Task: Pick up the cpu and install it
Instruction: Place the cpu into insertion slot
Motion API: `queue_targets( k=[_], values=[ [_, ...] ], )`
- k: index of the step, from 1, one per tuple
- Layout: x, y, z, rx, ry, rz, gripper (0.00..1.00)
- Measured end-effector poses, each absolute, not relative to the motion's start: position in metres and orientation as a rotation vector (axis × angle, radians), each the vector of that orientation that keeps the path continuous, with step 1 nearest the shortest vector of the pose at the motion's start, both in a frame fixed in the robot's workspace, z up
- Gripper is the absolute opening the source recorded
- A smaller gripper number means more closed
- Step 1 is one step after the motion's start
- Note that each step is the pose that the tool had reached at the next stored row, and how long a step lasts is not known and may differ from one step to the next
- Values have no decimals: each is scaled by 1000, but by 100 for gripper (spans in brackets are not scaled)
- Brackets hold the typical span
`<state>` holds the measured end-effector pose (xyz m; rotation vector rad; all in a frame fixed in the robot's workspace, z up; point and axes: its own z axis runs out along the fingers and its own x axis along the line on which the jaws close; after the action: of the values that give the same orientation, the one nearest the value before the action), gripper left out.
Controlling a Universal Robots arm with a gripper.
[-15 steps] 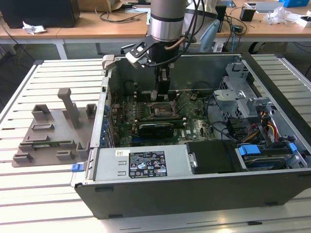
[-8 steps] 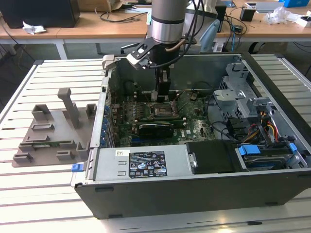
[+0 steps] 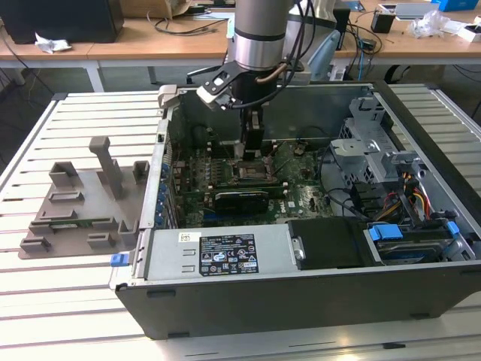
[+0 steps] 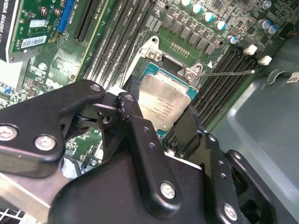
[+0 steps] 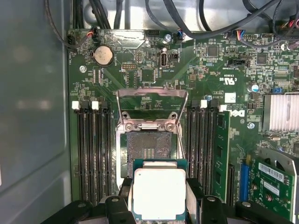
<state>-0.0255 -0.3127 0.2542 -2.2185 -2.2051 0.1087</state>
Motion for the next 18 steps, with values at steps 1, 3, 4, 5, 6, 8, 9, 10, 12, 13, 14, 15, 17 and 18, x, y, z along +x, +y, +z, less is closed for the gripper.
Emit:
queue_targets(
  k=[1, 3, 4, 5, 6, 8, 9, 10, 12, 13, 14, 15, 17, 18],
  values=[
    [-25, -312, 253, -2218, -2205, 109, 54],
    [-25, -312, 249, -2218, -2206, 109, 54],
    [-24, -312, 248, -2217, -2207, 109, 54],
    [-23, -311, 245, -2203, -2222, 109, 54],
    [-22, -311, 244, -2189, -2236, 109, 54],
    [-20, -311, 241, -2177, -2248, 109, 54],
    [-19, -311, 238, -2175, -2249, 109, 54],
    [-19, -311, 234, -2174, -2251, 109, 54],
    [-18, -311, 230, -2172, -2253, 109, 54],
    [-17, -311, 225, -2171, -2254, 109, 54],
    [-17, -311, 222, -2171, -2254, 109, 54],
    [-16, -311, 220, -2171, -2254, 109, 54],
    [-16, -311, 217, -2171, -2254, 109, 54],
    [-16, -311, 215, -2172, -2253, 109, 54]
  ],
)
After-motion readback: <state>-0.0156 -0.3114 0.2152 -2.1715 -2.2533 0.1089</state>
